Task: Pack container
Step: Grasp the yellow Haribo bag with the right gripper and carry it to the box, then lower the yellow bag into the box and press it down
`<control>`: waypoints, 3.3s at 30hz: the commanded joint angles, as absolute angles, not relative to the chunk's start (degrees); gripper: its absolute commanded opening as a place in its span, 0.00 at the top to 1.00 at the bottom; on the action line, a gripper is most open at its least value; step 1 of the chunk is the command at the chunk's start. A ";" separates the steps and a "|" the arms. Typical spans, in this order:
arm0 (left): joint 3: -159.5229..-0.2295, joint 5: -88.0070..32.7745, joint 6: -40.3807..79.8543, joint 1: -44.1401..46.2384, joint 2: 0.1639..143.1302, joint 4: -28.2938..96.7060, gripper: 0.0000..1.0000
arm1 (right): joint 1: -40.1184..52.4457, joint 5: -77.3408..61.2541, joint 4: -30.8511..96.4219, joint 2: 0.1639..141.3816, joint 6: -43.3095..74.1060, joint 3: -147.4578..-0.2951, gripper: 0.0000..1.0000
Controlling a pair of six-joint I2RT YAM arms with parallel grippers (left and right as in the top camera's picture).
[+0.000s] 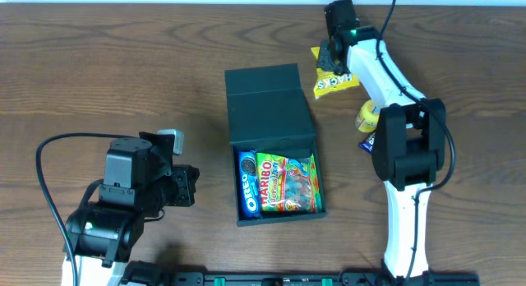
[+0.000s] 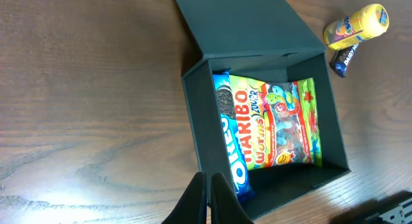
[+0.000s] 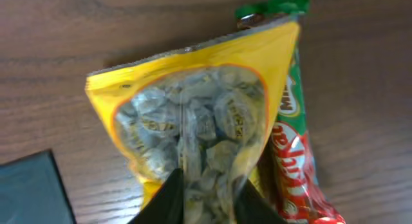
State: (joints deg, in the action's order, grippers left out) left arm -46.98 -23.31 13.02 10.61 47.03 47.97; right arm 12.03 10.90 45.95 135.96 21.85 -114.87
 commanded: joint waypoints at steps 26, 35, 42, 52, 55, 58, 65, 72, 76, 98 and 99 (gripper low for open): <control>-48.25 -22.11 11.75 10.41 46.76 48.14 0.95 | 17.43 -24.62 97.27 121.71 -28.51 -156.99 0.99; -48.25 -23.11 11.73 10.41 46.76 48.03 0.95 | 20.38 -35.66 97.14 104.31 -44.47 -120.42 0.99; -48.25 -24.03 11.49 10.41 46.76 48.01 0.95 | 25.28 -38.13 93.30 104.12 -52.51 -101.86 0.99; -48.25 -24.03 10.66 10.41 46.76 48.07 0.95 | 28.34 -37.74 78.72 104.20 -55.13 -86.54 0.99; -48.25 -24.03 10.66 10.41 46.76 48.01 0.94 | 28.45 -36.60 74.28 104.22 -55.02 -84.09 0.99; -48.25 -24.01 10.66 10.41 46.76 48.01 0.94 | 28.45 -36.03 72.66 104.40 -54.92 -83.07 0.99; -48.25 -24.01 10.68 10.41 46.76 47.99 0.94 | 29.17 -36.69 72.60 105.32 -54.89 -81.73 0.99; -48.25 -24.01 10.68 10.41 46.76 47.94 0.94 | 29.34 -36.45 67.13 105.34 -50.78 -77.71 0.99; -48.25 -24.01 10.68 10.41 46.76 47.97 0.94 | 29.32 -35.94 64.53 105.36 -50.78 -77.23 0.99; -48.25 -23.99 10.66 10.41 46.76 48.01 0.94 | 29.10 -22.48 56.40 110.85 -35.38 -79.42 0.34; -48.25 -23.99 10.68 10.41 46.76 47.99 0.94 | 29.06 -22.48 58.08 110.63 -35.11 -80.77 0.34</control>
State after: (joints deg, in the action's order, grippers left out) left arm -46.98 -23.62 11.73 10.61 47.03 47.94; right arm 29.21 -24.99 56.40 110.32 -40.27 -77.84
